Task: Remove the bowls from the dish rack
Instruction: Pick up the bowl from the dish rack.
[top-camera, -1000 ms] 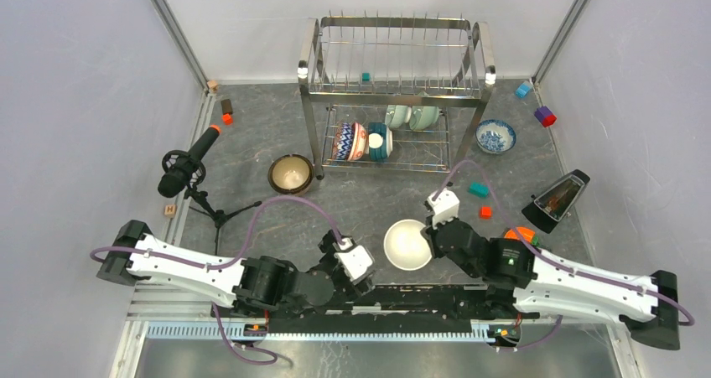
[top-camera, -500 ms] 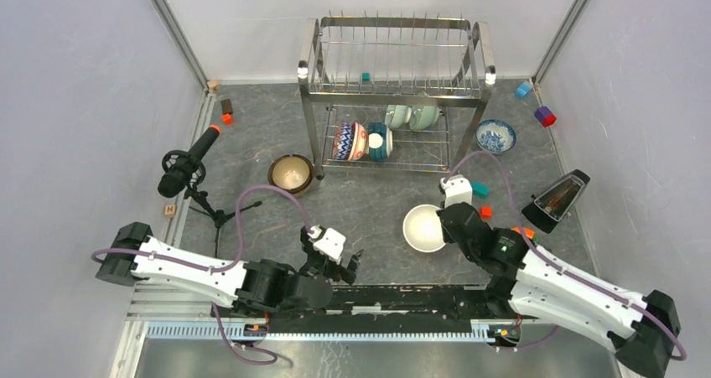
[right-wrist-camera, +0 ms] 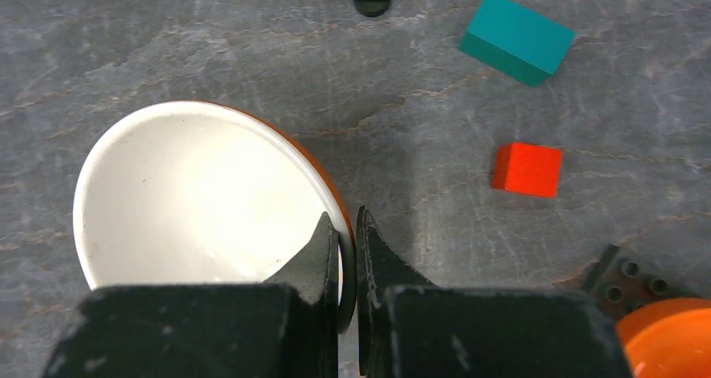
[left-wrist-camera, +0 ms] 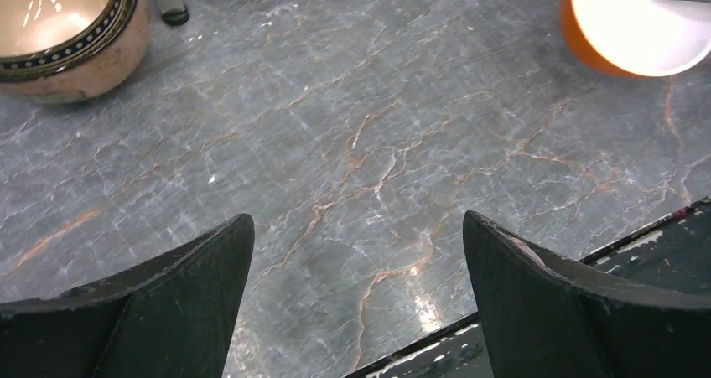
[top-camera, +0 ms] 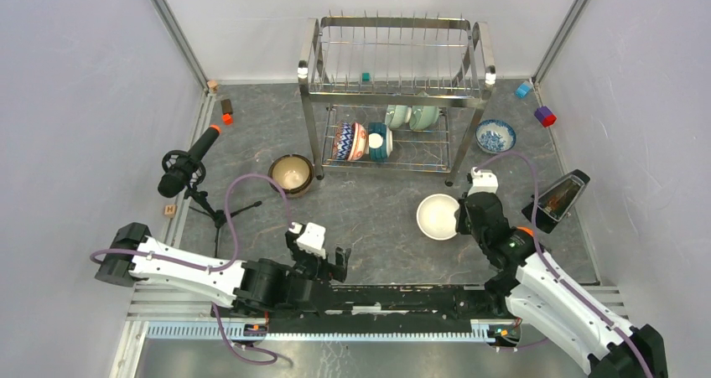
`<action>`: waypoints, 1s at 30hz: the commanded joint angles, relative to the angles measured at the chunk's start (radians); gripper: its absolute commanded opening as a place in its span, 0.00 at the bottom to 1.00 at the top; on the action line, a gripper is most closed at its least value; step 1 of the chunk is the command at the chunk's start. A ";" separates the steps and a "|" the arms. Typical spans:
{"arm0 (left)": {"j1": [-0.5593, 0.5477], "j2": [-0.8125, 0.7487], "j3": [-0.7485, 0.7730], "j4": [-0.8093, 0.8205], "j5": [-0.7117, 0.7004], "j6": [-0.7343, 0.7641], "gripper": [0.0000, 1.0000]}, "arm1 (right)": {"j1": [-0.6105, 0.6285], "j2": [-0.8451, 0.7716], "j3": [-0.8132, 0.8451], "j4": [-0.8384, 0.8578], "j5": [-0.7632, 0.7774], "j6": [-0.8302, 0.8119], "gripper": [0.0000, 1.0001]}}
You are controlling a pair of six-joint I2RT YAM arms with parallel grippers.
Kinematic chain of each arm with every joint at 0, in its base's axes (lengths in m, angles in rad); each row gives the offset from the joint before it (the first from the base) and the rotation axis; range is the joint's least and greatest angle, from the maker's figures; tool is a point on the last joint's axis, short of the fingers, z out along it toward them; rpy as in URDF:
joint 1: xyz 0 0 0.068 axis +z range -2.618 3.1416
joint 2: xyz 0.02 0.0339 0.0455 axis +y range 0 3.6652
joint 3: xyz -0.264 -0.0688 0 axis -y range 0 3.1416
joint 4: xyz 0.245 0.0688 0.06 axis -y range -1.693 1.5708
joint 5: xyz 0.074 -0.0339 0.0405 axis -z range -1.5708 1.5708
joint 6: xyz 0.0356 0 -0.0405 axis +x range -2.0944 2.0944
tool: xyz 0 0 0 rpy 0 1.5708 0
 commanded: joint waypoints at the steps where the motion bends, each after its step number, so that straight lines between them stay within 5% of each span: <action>1: 0.003 -0.049 0.031 -0.160 -0.057 -0.216 1.00 | -0.016 -0.032 -0.026 0.103 -0.169 0.026 0.00; 8: 0.040 -0.084 0.090 -0.131 -0.010 -0.174 1.00 | 0.028 -0.031 -0.095 0.235 -0.416 0.032 0.00; 17: 0.279 0.108 0.139 0.170 0.450 -0.019 0.96 | 0.271 0.082 -0.061 0.288 -0.262 0.080 0.00; 30: 0.280 0.409 0.256 0.206 0.577 -0.060 0.86 | 0.435 0.163 -0.088 0.365 -0.160 0.182 0.00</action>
